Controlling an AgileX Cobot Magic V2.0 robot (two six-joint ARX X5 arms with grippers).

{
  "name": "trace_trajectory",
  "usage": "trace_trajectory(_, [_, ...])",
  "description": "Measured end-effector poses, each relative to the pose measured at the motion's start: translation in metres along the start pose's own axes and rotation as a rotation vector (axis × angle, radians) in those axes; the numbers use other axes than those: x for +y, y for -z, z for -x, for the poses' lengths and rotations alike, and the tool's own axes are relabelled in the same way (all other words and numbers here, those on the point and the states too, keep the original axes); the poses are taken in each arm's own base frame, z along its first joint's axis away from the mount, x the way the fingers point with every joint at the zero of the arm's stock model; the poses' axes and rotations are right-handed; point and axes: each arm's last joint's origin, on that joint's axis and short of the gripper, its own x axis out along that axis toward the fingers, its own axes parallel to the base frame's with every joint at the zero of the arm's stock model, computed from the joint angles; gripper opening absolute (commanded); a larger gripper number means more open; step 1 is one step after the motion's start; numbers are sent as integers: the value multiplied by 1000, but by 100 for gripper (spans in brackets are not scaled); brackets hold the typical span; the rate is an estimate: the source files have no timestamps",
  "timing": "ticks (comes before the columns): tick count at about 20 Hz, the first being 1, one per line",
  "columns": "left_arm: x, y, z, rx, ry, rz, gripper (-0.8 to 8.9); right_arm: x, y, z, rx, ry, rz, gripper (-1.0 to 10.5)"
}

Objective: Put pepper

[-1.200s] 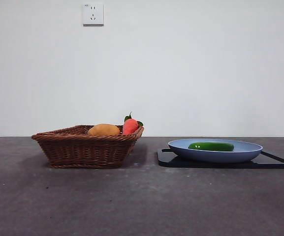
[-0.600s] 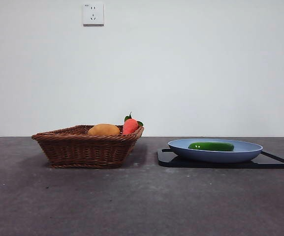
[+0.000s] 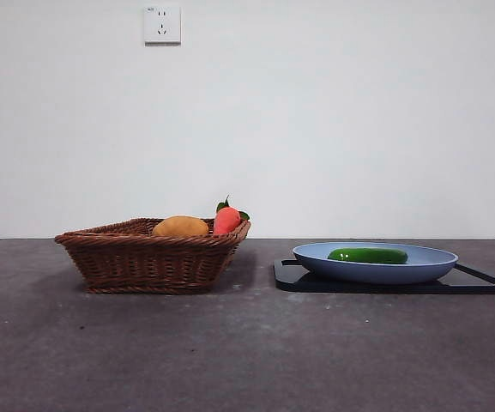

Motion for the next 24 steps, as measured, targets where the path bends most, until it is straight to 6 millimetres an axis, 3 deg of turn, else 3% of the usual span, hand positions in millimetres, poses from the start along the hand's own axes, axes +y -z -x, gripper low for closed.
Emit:
trace_trajectory(8, [0,0,0,0,0,0,8,0,1,2,-13,13,27,11])
trace_trajectory(11, [0,0,0,0,0,0,8,2,-1,23,-283,81,125,11])
trace_trajectory(14, [0,0,0,0,0,0,8,2,12,35,-540,148,189,11])
trace_trajectory(16, [0,0,0,0,0,0,8,-5,27,24,-671,181,230,11])
trace_trajectory(18, [0,0,0,0,0,0,8,-16,44,-1,-762,193,266,11])
trace_trajectory(24, [0,0,0,0,0,0,8,-43,87,-64,-884,204,319,11])
